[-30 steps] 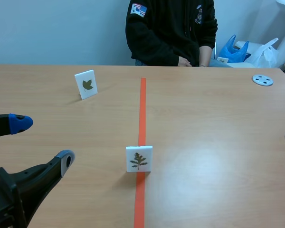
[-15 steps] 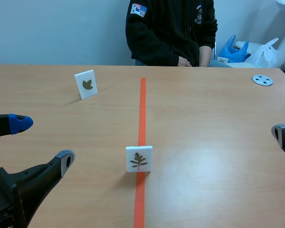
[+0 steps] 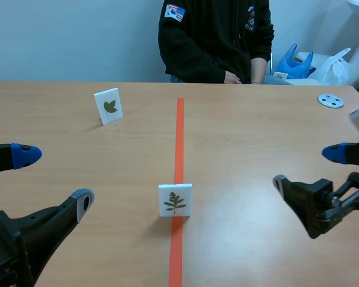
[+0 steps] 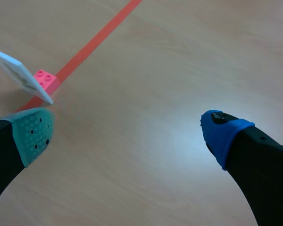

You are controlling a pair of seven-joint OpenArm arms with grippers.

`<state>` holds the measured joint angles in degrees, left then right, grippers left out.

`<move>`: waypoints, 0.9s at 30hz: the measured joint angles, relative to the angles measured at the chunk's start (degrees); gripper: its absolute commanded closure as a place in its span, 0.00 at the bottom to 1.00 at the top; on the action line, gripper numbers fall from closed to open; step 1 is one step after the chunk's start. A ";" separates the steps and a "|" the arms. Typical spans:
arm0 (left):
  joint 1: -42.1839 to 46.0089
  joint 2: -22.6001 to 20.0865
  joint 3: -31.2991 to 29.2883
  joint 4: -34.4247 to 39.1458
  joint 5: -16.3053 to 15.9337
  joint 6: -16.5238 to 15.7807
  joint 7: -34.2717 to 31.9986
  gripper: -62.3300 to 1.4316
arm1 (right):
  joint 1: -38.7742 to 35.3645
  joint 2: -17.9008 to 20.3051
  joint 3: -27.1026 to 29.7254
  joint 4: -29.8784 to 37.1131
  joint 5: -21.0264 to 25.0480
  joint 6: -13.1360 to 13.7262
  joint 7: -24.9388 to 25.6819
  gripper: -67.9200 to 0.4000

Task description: Sort the leaf by its shape. The table is split by an orange tape line. A compound leaf with several leaflets goes to the left side, a simple leaf with one blade goes to the right side. Return to the home posture when a red brick is placed on the table.

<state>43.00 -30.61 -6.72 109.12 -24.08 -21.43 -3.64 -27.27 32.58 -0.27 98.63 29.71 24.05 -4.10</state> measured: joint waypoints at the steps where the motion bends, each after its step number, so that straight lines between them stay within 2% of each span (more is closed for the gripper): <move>1: 0.00 0.00 0.00 0.00 0.00 0.00 0.00 0.00 | 1.36 0.00 -1.86 -0.83 -0.66 0.02 0.11 0.04; 4: 0.00 0.00 0.00 0.00 0.00 0.00 0.00 0.00 | 5.62 -0.02 -7.45 -3.58 -2.45 1.09 0.96 0.04; 15: 0.00 0.00 0.00 0.00 0.00 0.00 0.00 0.00 | 19.93 -0.98 -25.86 -13.86 -10.49 1.29 6.08 0.04; 24: 0.00 0.00 0.00 0.00 0.02 0.00 0.00 0.00 | 29.97 -8.74 -37.83 -28.61 -16.13 1.25 11.45 0.04; 27: 0.00 0.00 0.00 0.00 0.00 0.00 0.00 0.00 | 32.00 -11.54 -40.83 -32.09 -18.86 0.50 12.68 0.04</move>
<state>43.00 -30.61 -6.72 109.12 -24.08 -21.43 -3.64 4.73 21.04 -41.10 66.54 10.85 24.56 8.58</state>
